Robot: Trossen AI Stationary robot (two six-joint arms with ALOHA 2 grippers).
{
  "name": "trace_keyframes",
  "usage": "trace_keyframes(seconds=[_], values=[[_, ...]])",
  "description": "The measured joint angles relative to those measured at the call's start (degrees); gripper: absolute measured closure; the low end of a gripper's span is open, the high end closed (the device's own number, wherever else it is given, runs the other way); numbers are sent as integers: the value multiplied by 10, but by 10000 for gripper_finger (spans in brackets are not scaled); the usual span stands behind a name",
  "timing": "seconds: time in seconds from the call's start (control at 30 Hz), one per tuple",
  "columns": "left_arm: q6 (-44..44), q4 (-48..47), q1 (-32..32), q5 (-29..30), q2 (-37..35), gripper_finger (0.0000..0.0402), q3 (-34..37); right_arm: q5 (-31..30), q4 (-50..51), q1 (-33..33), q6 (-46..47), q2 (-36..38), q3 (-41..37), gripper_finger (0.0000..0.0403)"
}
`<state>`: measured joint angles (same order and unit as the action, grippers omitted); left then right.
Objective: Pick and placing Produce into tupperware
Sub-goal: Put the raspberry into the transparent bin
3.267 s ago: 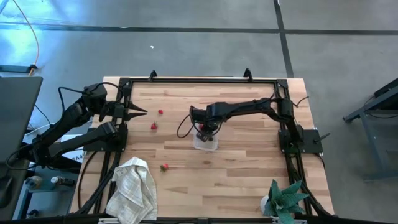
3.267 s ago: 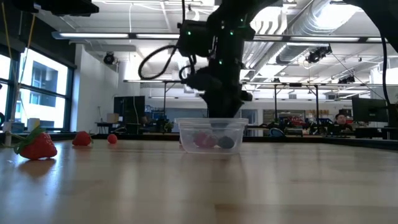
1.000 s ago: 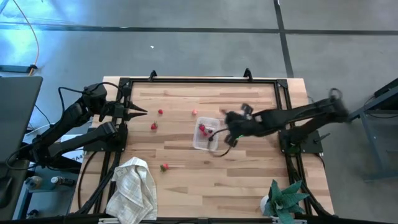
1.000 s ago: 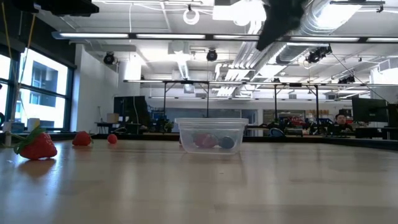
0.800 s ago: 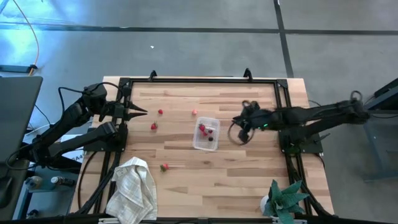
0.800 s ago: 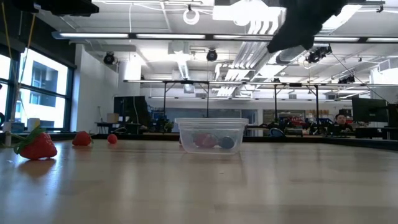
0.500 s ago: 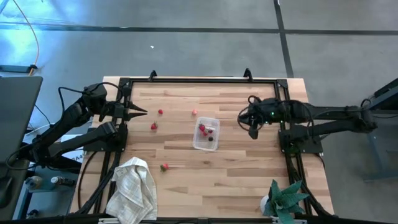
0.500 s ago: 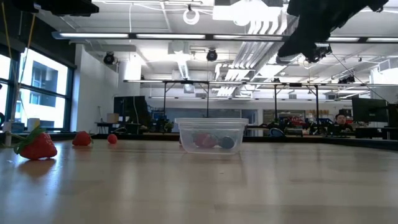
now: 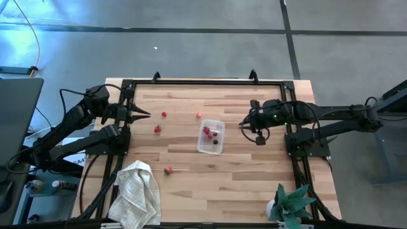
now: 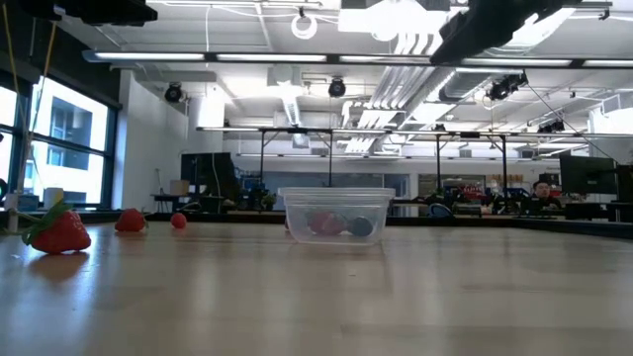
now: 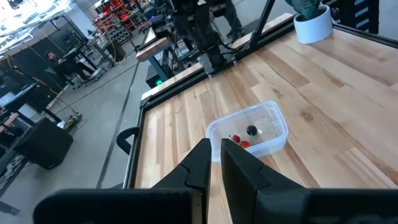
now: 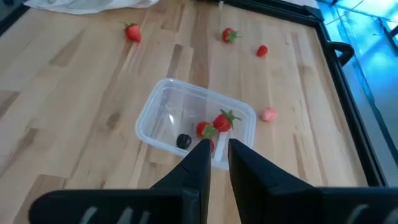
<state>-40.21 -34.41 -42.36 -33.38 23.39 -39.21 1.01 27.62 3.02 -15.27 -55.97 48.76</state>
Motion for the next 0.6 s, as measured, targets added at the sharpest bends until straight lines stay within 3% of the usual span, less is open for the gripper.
trace_keyframes(seconds=[0.3, 0.6], values=[[0, 0, 0, 0, 0, 373, 0, -15, 8, 0, 5, 0, -1, 356], [0, 0, 0, 0, 0, 373, 0, -15, 11, 0, 93, 0, -1, 356]])
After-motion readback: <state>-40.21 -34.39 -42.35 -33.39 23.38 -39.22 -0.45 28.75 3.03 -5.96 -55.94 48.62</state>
